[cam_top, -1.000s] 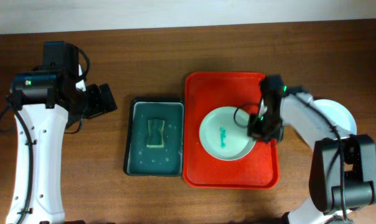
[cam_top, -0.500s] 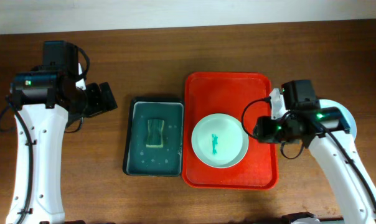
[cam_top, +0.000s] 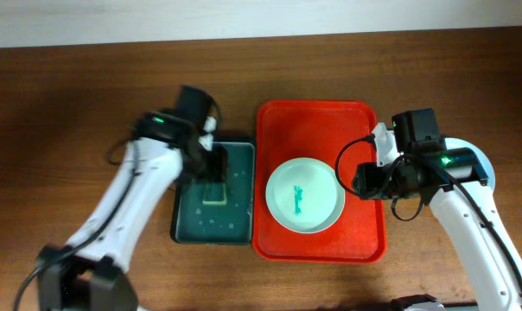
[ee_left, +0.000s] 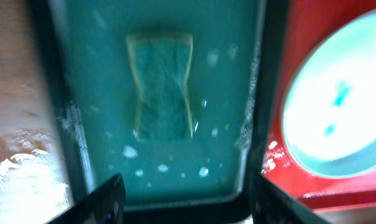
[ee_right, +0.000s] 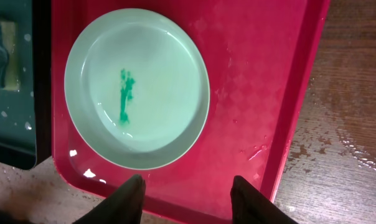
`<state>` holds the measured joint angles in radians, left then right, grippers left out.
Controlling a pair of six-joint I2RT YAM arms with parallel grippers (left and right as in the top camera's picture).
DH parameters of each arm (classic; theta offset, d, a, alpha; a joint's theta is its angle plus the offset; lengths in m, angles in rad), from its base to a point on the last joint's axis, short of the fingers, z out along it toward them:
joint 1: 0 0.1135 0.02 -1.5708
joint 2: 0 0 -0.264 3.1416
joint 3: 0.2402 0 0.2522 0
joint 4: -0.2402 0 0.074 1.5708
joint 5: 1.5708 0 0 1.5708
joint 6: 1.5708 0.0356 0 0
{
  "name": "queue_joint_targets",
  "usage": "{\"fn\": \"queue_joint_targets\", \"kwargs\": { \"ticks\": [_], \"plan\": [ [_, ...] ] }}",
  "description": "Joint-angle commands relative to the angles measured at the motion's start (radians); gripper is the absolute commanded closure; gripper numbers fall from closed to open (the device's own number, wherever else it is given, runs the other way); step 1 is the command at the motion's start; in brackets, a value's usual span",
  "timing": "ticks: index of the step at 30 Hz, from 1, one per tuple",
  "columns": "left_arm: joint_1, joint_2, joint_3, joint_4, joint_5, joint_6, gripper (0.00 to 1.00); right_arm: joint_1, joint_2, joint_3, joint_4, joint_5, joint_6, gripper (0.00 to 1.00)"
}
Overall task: Clean dirty plates on tray and stack at the side
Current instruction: 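Pick up the sponge from the black tray with the left gripper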
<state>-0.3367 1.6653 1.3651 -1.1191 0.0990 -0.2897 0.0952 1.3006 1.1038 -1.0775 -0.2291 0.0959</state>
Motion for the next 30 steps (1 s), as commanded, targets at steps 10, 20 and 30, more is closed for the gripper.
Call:
{"fn": "queue_joint_targets", "kwargs": {
  "ticks": [10,20,30],
  "plan": [
    [-0.091,0.224,-0.269,0.313,-0.095,-0.091,1.0,0.003,-0.004,0.018,-0.009,0.002,-0.011,0.53],
    [-0.08,0.171,-0.081,0.178,-0.235,-0.091,0.44,0.003,-0.004,0.018,-0.016,0.002,-0.011,0.54],
    [-0.079,0.168,-0.175,0.379,-0.204,-0.003,1.0,0.003,-0.004,0.018,-0.024,0.002,-0.011,0.55]
  ]
}}
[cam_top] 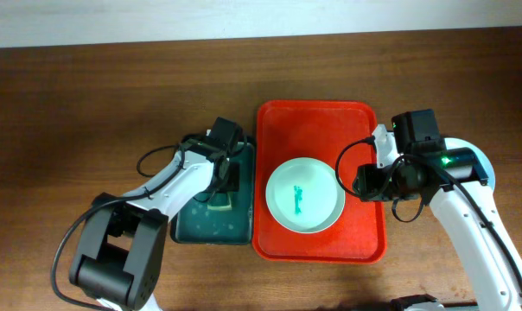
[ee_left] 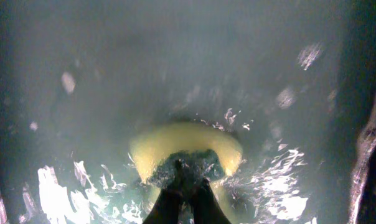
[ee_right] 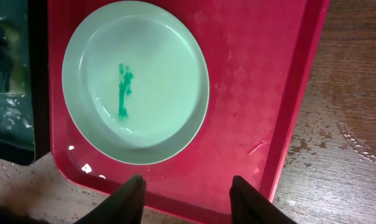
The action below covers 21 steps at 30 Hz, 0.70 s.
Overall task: Clean dirty plates on tray and stack at the side
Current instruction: 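Pick up the sponge from the black tray with the left gripper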
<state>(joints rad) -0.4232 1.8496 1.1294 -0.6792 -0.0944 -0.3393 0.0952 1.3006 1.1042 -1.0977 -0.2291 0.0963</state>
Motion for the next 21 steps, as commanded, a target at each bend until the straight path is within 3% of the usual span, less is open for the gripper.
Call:
{"fn": "queue_joint_targets", "kwargs": {
  "ticks": [1,2,3,4,5,7,9,15,16,17,18,21],
  "plan": [
    [0.007,-0.016,0.101,-0.095,-0.011,0.046,1.0,0.003,-0.004,0.017,-0.006,0.002,-0.011,0.55],
    [0.007,-0.016,0.164,-0.155,-0.011,0.046,0.68,0.003,-0.004,0.017,-0.008,0.002,-0.011,0.55],
    [0.007,-0.016,0.203,-0.206,-0.01,0.046,0.46,0.003,-0.004,0.017,-0.008,0.002,-0.011,0.54],
    [0.007,-0.016,0.227,-0.25,-0.006,0.045,0.32,0.003,-0.004,0.017,-0.008,0.002,-0.011,0.54],
    [0.007,-0.016,0.236,-0.284,0.003,0.045,0.29,0.003,-0.004,0.017,-0.008,0.002,-0.011,0.55],
    [0.007,-0.016,0.23,-0.362,0.053,0.045,0.35,0.003,-0.004,0.017,-0.007,0.002,-0.011,0.54],
    [0.007,-0.016,0.205,-0.351,0.053,0.04,0.54,0.003,-0.004,0.017,-0.007,0.002,-0.011,0.54],
    [0.004,-0.014,-0.016,-0.017,0.069,0.039,0.67,0.004,-0.004,0.017,-0.011,0.001,-0.011,0.54],
    [0.005,-0.014,-0.043,0.004,0.069,0.038,0.75,0.003,-0.004,0.017,-0.014,0.001,-0.011,0.54],
    [0.005,-0.014,-0.053,0.009,0.069,0.038,0.82,0.003,-0.004,0.017,-0.015,0.002,-0.011,0.54],
    [0.005,-0.014,-0.055,0.005,0.07,0.038,0.96,0.004,-0.004,0.017,-0.014,0.002,-0.011,0.54],
    [0.007,-0.019,0.007,-0.095,0.069,0.039,1.0,0.003,-0.004,0.016,-0.014,0.002,-0.011,0.54]
  ]
}}
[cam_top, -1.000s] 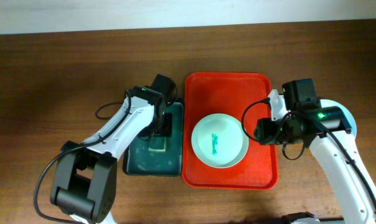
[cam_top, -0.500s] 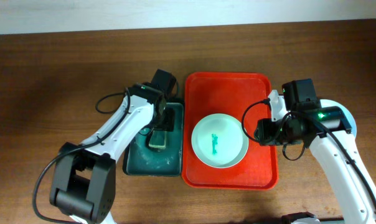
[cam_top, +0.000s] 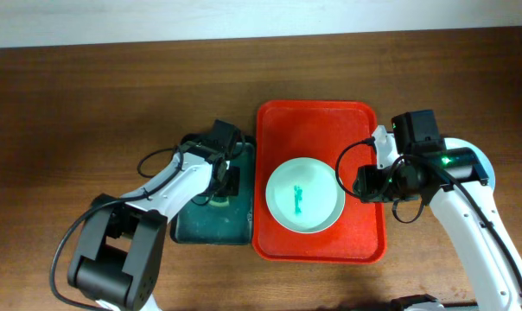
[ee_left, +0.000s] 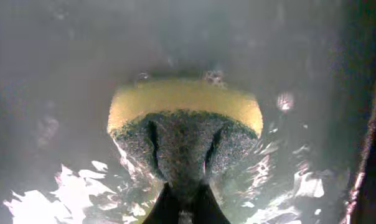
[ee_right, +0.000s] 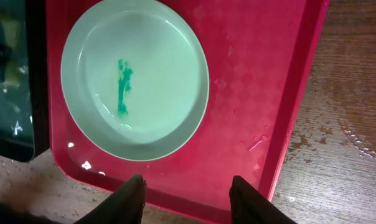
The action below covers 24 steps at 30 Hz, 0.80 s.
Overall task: Clean dirty plates on tray and stack at the side
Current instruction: 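Pick up the sponge from the black tray with the left gripper, then scrub the held plate with the sponge in the left gripper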
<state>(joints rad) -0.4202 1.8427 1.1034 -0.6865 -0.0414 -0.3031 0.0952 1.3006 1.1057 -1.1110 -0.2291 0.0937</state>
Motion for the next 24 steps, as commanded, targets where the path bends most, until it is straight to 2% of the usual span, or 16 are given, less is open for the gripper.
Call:
{"fn": "queue_joint_targets", "kwargs": {
  "ticks": [1,4,6,7,8,9,12,16,20,24],
  "plan": [
    [0.004,-0.014,0.108,-0.167,0.017,0.002,1.0,0.002,0.0,0.013,0.0,0.008,0.008,0.54],
    [0.004,-0.016,0.336,-0.357,0.02,0.002,1.0,0.002,0.039,0.01,0.003,0.093,0.19,0.54],
    [0.003,-0.016,0.528,-0.502,0.02,0.002,1.0,0.002,0.106,0.01,0.01,0.052,0.194,0.54],
    [0.003,-0.016,0.553,-0.512,0.02,0.002,1.0,0.002,0.134,0.01,0.016,0.021,0.157,0.55],
    [-0.001,-0.016,0.558,-0.504,0.023,0.001,1.0,0.002,0.16,0.01,0.022,-0.039,0.068,0.58],
    [-0.006,-0.016,0.555,-0.499,0.027,0.001,1.0,0.002,0.172,0.01,0.022,-0.052,0.052,0.6],
    [-0.059,-0.01,0.549,-0.453,0.084,-0.045,1.0,0.002,0.206,0.01,0.071,-0.047,0.052,0.6],
    [-0.153,-0.005,0.527,-0.318,0.249,-0.076,1.0,0.002,0.274,0.01,0.098,-0.038,0.053,0.6],
    [-0.27,0.067,0.469,-0.19,0.256,-0.148,1.0,0.002,0.401,0.009,0.104,-0.013,0.053,0.61],
    [-0.307,0.202,0.469,-0.18,0.317,-0.183,1.0,0.003,0.526,-0.01,0.198,-0.002,0.052,0.76]
  ]
}}
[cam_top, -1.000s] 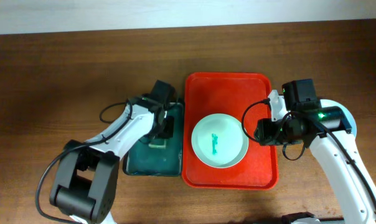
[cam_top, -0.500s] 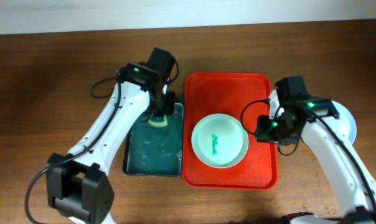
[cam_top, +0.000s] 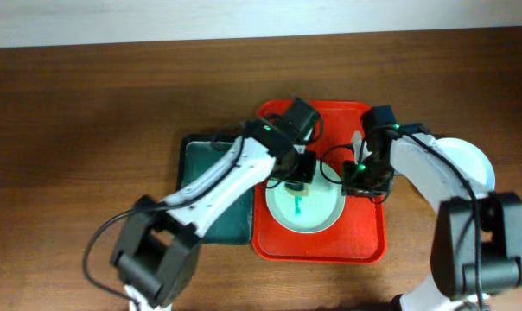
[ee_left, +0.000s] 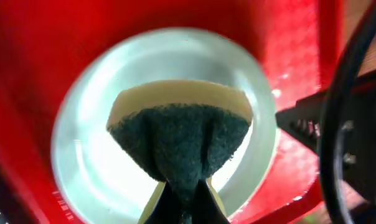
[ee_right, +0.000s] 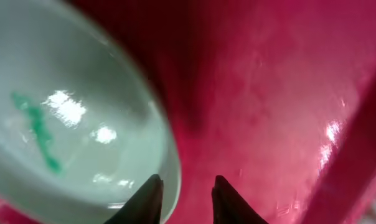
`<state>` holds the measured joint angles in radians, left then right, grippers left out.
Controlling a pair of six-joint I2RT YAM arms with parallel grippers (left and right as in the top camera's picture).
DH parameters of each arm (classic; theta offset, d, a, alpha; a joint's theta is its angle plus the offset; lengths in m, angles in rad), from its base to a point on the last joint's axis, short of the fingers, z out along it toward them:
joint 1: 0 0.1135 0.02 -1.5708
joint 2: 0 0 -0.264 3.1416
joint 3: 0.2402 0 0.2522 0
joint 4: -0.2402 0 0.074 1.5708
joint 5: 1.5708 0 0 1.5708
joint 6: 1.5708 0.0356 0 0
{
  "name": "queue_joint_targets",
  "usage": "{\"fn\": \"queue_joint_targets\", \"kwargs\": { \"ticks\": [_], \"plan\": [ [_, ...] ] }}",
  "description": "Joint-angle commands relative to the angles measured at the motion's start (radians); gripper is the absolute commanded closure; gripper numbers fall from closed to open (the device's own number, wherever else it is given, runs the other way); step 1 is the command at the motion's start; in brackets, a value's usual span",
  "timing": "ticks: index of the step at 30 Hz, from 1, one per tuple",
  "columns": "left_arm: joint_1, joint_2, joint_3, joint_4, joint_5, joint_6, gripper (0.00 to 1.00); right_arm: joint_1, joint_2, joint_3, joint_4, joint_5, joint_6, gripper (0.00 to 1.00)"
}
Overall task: Clean dirty plates on tray and stack at the side
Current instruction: 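Scrub the held plate with the sponge in the left gripper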
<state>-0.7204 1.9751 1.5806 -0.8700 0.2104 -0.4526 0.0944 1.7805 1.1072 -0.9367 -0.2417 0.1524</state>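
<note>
A pale green plate [cam_top: 317,214] with a green smear [cam_top: 297,207] lies in the red tray [cam_top: 365,246]. My left gripper [cam_top: 300,169] is shut on a yellow sponge with a dark scouring face [ee_left: 178,127]. It holds the sponge just over the plate [ee_left: 94,168], above its far half. My right gripper [cam_top: 356,177] is open and low at the plate's right rim. One finger is over the rim [ee_right: 169,165] and the other over the tray floor [ee_right: 263,93]. The smear [ee_right: 35,127] shows at the left of the right wrist view.
A dark green basin [cam_top: 211,203] of water sits left of the tray. A white plate [cam_top: 468,160] rests on the table at the right, partly under my right arm. The tray's raised rim [ee_right: 362,124] runs close to my right fingers.
My left gripper has gone from the basin to over the plate in the tray, sponge still held. My right gripper has come down from above the tray to the plate's right rim.
My left gripper hung open above the sponge lying in the basin. It was then shut on the sponge in the water, then held it slightly raised. Meanwhile my right gripper hovered open over the tray. Now the sponge is over the plate and my right fingers straddle the rim.
</note>
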Motion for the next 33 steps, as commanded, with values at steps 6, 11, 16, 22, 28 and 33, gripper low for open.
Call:
{"fn": "queue_joint_targets", "kwargs": {
  "ticks": [6,11,16,22,28,33],
  "plan": [
    [-0.006,0.148,-0.008,0.003,0.078,-0.033,1.0,0.003,0.095,-0.076,0.132,0.001,0.003,0.91],
    [-0.044,0.171,-0.01,0.108,0.142,-0.033,1.0,0.003,0.095,-0.093,0.14,-0.002,0.009,0.96],
    [-0.094,0.291,-0.01,0.067,-0.026,-0.033,1.0,0.003,0.095,-0.093,0.124,-0.002,0.009,0.96],
    [0.009,0.297,0.008,-0.124,-0.319,-0.08,1.0,0.003,0.095,-0.094,0.122,-0.001,0.009,0.96],
    [0.028,0.297,0.011,-0.095,-0.182,-0.077,1.0,0.003,0.095,-0.093,0.117,-0.001,0.009,0.96],
    [-0.022,0.301,0.01,0.074,0.314,0.015,1.0,0.003,0.095,-0.093,0.114,-0.001,0.009,0.96]
  ]
}}
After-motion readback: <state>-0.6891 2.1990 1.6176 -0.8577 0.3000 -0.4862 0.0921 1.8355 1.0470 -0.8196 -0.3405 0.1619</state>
